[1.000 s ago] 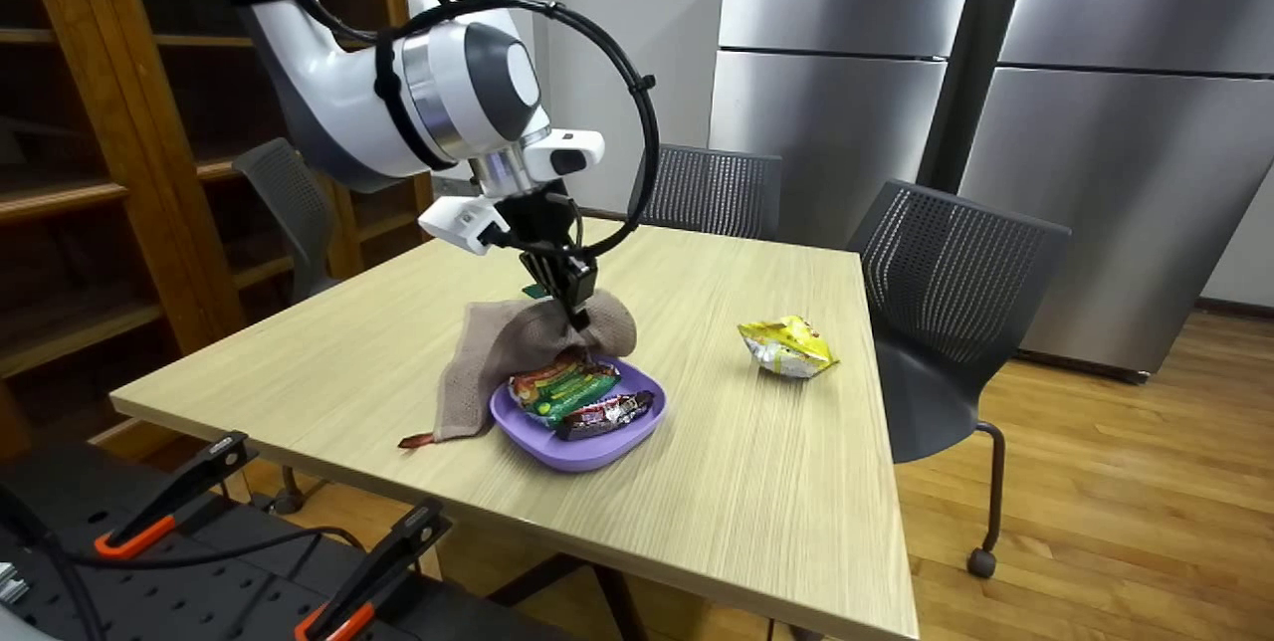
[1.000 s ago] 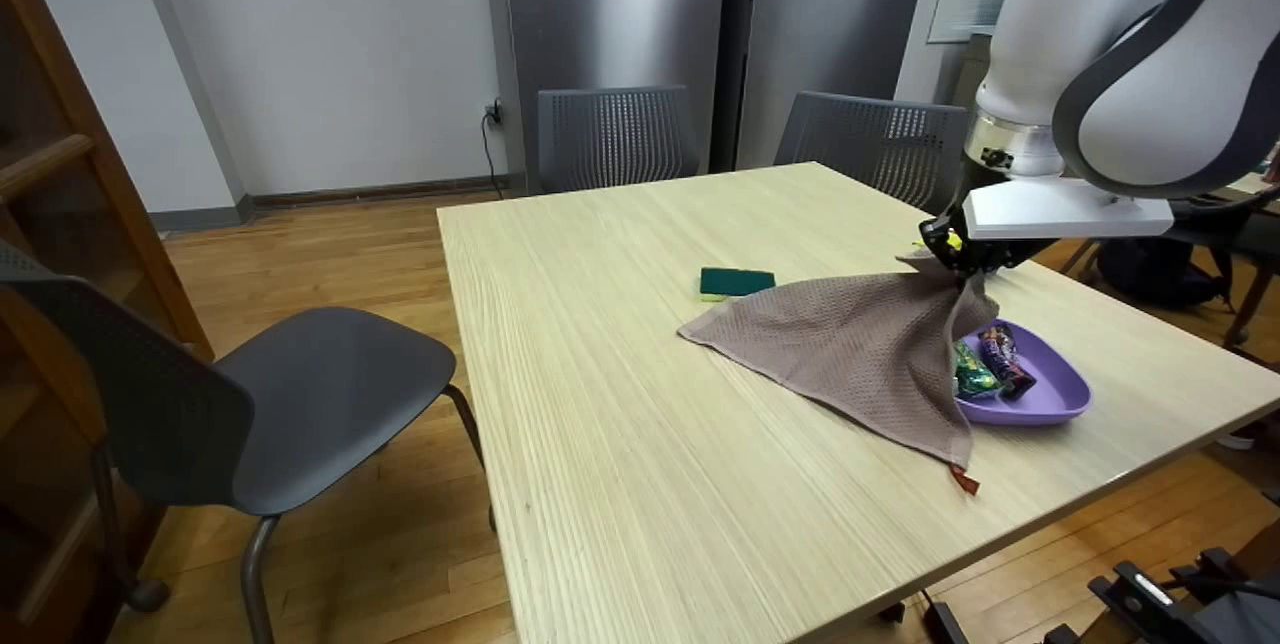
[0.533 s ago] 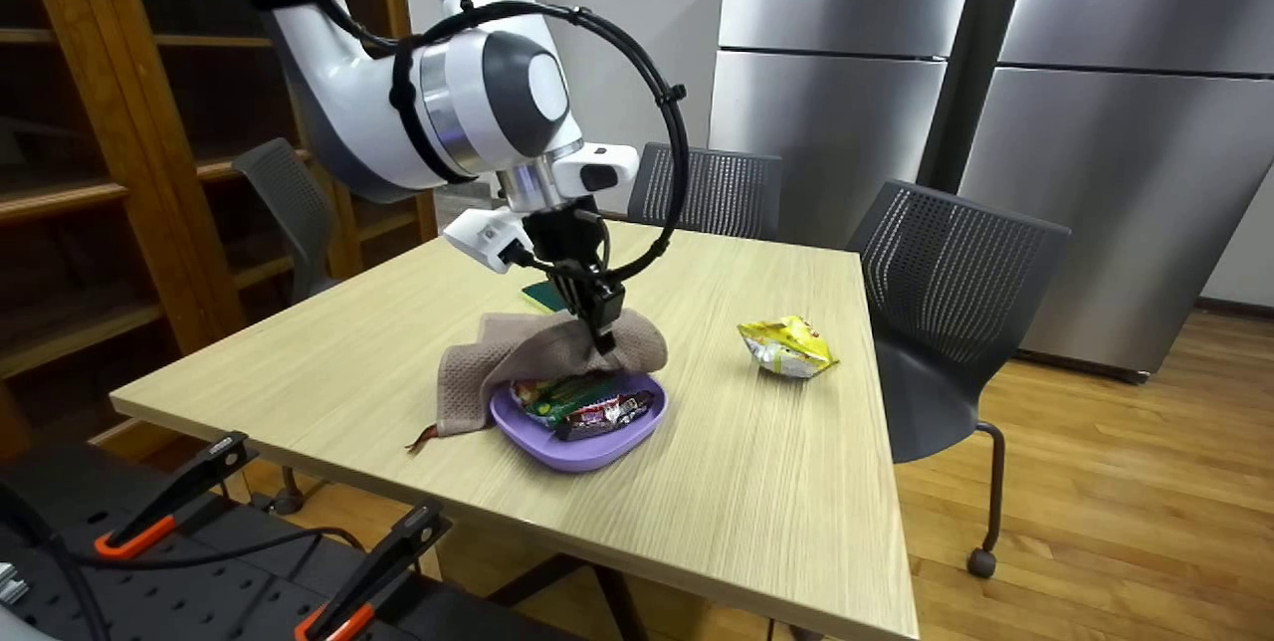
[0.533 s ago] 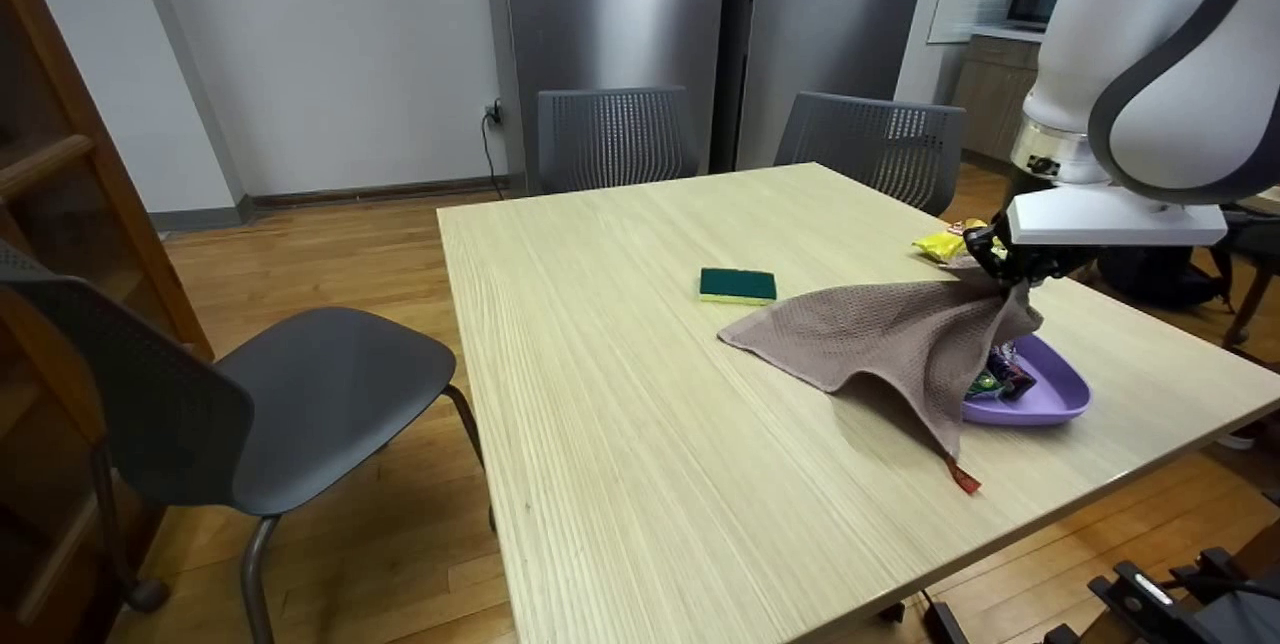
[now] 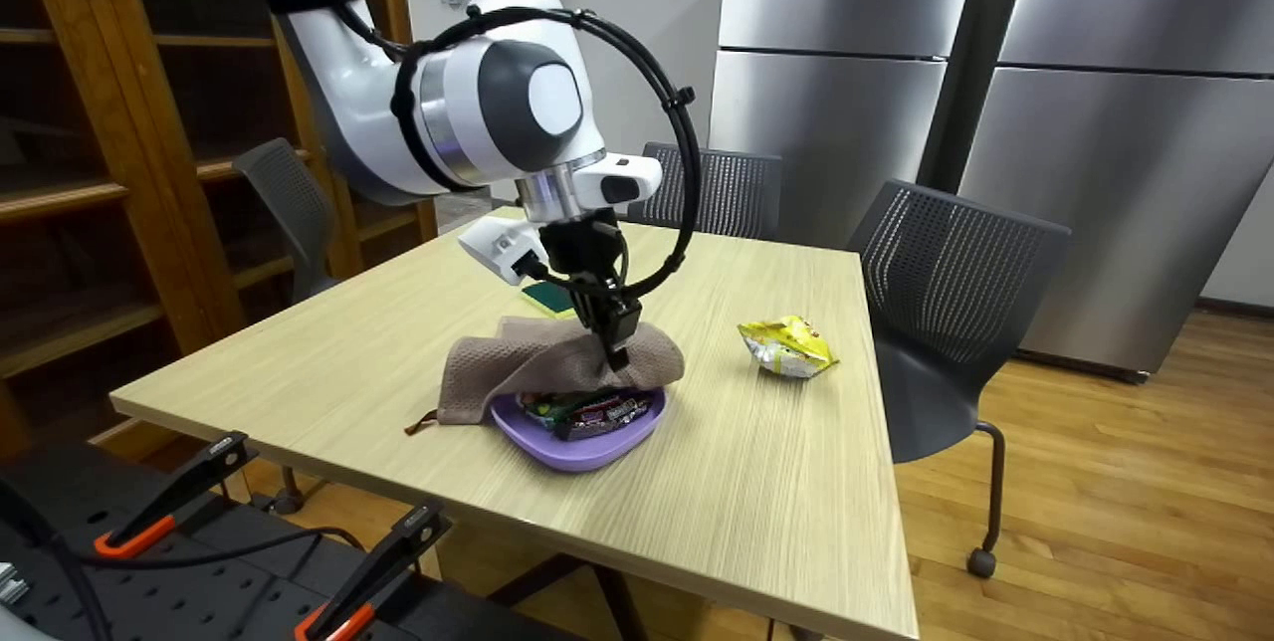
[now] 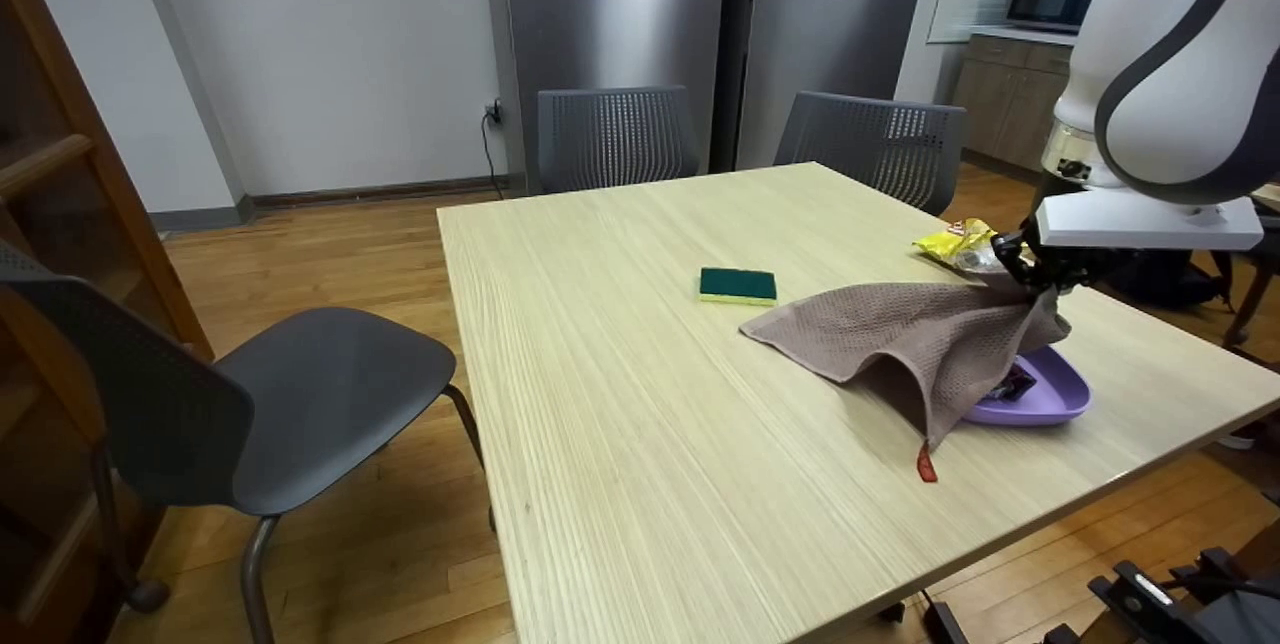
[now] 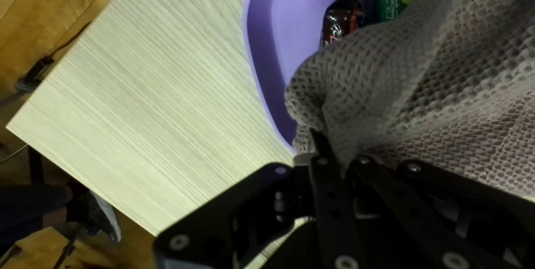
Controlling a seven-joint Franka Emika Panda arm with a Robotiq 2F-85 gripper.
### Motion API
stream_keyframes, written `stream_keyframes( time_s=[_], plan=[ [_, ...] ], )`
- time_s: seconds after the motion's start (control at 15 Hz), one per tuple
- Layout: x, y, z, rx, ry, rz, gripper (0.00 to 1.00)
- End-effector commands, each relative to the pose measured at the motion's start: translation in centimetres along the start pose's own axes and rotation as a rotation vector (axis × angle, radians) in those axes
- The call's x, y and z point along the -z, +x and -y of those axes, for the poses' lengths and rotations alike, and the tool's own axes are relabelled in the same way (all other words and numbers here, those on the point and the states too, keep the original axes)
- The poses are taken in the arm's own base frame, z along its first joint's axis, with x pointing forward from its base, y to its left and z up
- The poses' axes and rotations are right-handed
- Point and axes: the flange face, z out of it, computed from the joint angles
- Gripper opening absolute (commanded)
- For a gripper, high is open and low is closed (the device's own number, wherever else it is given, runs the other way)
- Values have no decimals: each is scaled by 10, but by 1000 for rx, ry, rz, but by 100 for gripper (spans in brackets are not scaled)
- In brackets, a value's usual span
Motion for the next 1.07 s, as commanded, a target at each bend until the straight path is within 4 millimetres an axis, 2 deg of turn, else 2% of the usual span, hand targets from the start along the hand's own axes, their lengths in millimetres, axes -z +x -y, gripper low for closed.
stream_keyframes(
  time_s=[0.0,0.67,1.0],
  plan=[
    [1,-3,-11,9,9,9,1],
    [-8,-11,-40,25,-22,35,1],
    [-14,-18,-47,25,-32,63,1]
  ],
)
